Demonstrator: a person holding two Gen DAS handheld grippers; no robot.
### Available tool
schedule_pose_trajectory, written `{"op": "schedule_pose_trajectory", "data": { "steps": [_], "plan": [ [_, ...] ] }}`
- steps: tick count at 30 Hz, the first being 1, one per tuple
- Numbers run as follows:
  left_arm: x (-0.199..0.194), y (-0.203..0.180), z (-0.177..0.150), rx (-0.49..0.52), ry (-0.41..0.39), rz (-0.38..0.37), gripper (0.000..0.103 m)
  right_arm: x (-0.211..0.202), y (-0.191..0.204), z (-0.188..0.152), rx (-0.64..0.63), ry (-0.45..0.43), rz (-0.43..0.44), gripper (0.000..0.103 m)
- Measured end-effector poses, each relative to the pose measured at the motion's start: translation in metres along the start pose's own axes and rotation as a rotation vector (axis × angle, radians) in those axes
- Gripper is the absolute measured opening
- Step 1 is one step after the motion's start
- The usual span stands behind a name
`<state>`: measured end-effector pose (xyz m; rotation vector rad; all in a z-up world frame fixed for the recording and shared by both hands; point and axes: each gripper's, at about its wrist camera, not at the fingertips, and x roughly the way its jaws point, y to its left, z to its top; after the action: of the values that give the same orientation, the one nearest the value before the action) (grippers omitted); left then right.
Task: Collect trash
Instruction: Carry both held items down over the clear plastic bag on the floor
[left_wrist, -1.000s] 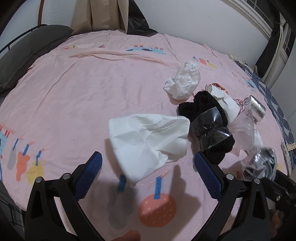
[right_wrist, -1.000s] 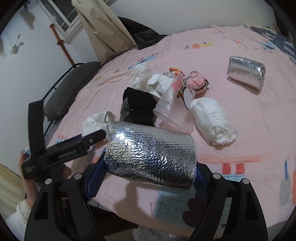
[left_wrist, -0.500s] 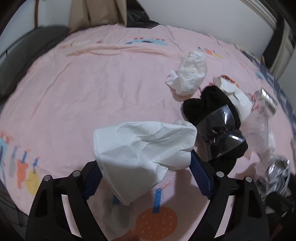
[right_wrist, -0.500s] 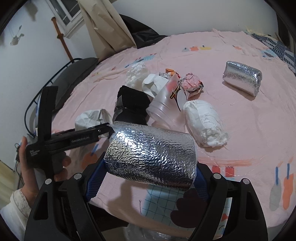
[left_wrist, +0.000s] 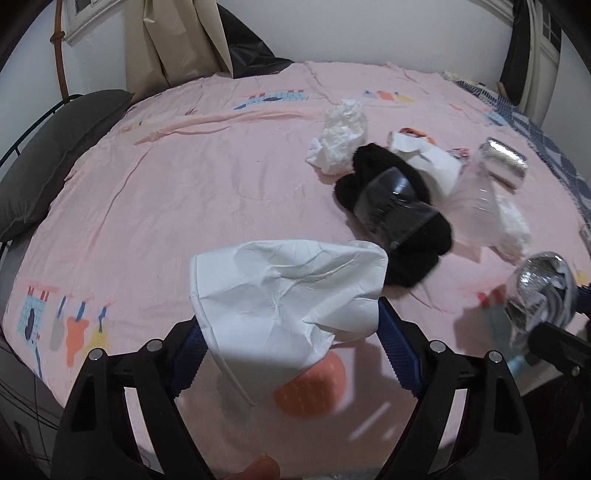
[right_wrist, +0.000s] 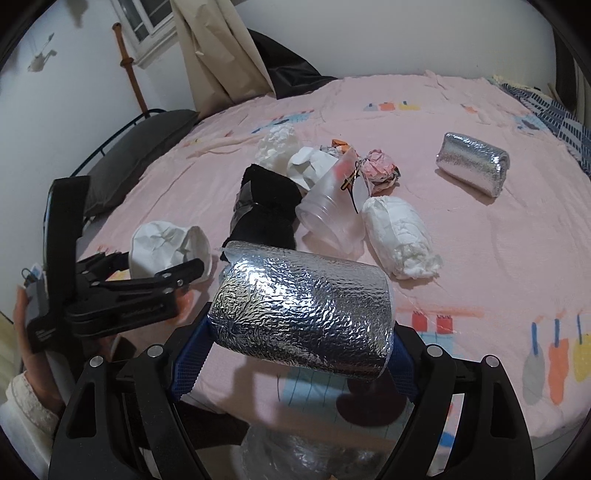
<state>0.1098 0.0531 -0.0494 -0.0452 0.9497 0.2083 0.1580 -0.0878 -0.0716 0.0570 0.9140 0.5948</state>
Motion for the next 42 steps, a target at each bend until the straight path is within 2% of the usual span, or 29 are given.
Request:
{"op": "schedule_pose_trajectory", "data": {
  "steps": [8, 17, 25, 29, 36, 42],
  "plan": [
    [-0.028, -0.008, -0.027, -0.020, -0.015, -0.031, 0.083, -0.027, 0.003, -0.024, -0.010, -0.009, -0.036, 0.079],
    [-0.052, -0.040, -0.076, 0.047, -0.008, -0.064, 0.083, -0.043, 0.001, -0.063, 0.002, 0.043, -0.094, 0.079],
    [-0.048, -0.069, -0.118, 0.107, 0.086, -0.069, 0.083, -0.036, -0.011, -0.093, 0.081, 0.137, -0.131, 0.079],
    [-0.044, -0.081, -0.133, 0.122, 0.134, -0.098, 0.083, -0.026, -0.015, -0.106, 0.098, 0.197, -0.167, 0.079],
    [-0.021, -0.098, -0.154, 0.143, 0.270, -0.127, 0.083, -0.006, -0.035, -0.124, 0.179, 0.304, -0.200, 0.078],
    [0.004, -0.116, -0.169, 0.205, 0.383, -0.120, 0.083, 0.018, -0.050, -0.144, 0.238, 0.408, -0.214, 0.078]
  ]
}}
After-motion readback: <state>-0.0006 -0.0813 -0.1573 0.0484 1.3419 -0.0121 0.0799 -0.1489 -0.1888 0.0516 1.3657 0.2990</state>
